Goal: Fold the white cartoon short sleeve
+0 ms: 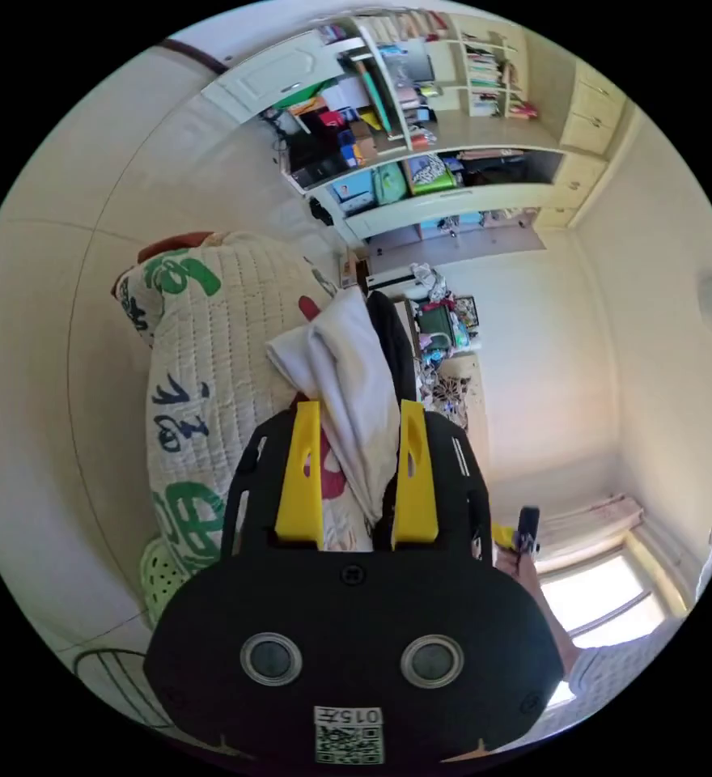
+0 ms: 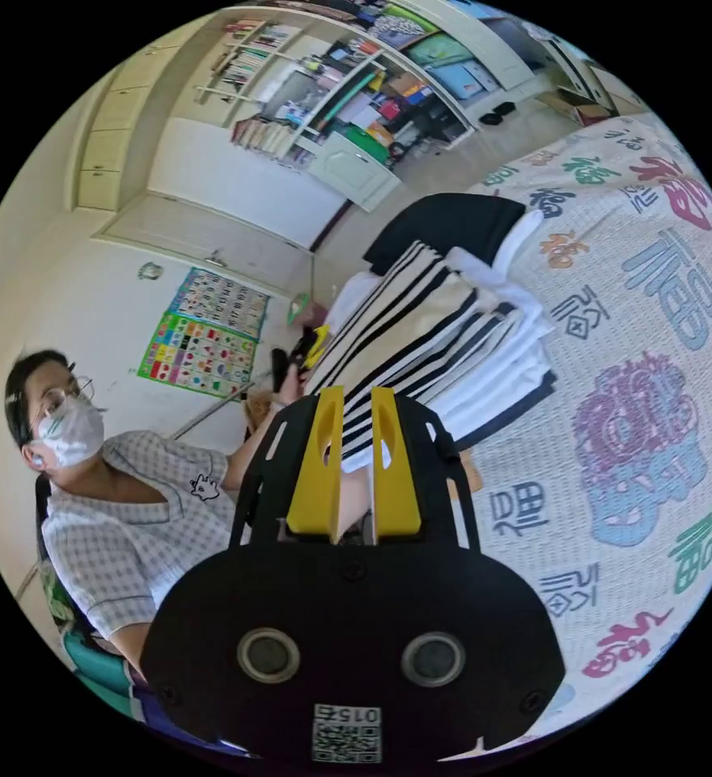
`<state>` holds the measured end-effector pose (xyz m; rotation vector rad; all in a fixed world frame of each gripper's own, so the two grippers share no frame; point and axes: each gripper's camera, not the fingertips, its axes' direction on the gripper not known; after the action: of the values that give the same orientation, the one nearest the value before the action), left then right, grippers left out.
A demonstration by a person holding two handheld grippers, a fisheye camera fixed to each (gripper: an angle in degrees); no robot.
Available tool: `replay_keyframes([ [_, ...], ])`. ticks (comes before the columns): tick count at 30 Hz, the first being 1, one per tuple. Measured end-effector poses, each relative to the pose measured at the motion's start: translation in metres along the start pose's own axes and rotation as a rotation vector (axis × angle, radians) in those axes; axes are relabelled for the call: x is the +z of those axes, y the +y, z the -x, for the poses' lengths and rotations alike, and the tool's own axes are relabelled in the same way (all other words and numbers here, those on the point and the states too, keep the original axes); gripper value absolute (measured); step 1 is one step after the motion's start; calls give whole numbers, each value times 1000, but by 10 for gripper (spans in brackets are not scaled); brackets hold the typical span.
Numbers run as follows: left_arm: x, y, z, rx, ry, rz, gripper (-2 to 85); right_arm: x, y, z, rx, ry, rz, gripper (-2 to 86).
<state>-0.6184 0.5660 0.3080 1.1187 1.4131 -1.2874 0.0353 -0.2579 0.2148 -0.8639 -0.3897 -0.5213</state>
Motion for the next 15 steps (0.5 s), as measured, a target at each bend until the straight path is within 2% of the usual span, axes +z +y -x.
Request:
replay_keyframes([
  [4, -1, 0, -9, 18, 32, 51, 55, 20, 72, 7, -11, -87, -83, 56],
  [9, -49, 34, -107, 431, -23, -29, 9, 43, 181, 10, 10, -93, -245, 46],
  [12, -85, 50, -155, 559, 16, -111, 3, 57, 232, 16, -8, -74, -318, 46],
  [15, -115, 70, -200, 687, 83, -109, 1, 73, 275, 20, -40, -73, -391, 47],
])
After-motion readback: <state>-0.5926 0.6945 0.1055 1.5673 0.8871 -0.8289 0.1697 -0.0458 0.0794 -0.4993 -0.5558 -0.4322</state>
